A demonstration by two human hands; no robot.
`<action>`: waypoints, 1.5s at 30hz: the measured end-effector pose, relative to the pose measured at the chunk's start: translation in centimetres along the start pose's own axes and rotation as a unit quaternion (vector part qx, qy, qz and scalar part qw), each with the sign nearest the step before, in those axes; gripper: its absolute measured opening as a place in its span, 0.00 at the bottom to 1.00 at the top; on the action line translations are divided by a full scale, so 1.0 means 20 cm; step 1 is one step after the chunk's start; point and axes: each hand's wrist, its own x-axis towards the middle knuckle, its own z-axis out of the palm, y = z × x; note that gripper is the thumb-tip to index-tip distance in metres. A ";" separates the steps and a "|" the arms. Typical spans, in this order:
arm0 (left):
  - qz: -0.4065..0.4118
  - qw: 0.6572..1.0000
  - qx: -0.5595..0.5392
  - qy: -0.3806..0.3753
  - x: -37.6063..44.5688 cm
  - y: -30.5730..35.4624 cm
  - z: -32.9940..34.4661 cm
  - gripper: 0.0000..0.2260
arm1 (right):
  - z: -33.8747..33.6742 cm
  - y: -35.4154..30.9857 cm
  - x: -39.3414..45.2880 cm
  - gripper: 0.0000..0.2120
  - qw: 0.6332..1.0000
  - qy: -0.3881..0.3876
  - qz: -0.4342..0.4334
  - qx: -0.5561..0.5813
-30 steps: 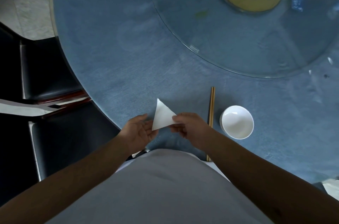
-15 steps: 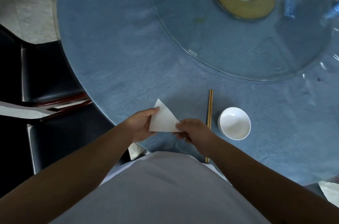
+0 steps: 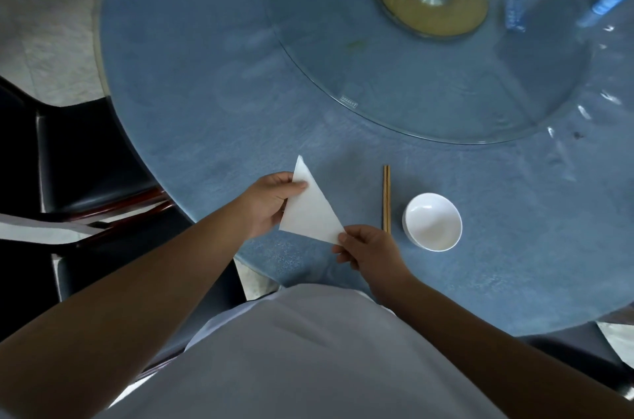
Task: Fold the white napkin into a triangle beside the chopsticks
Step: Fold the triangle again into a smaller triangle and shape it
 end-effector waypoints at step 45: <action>0.121 0.813 0.566 -0.063 0.63 0.02 0.49 0.06 | -0.23 0.38 0.09 0.13 0.963 0.149 0.110 -0.197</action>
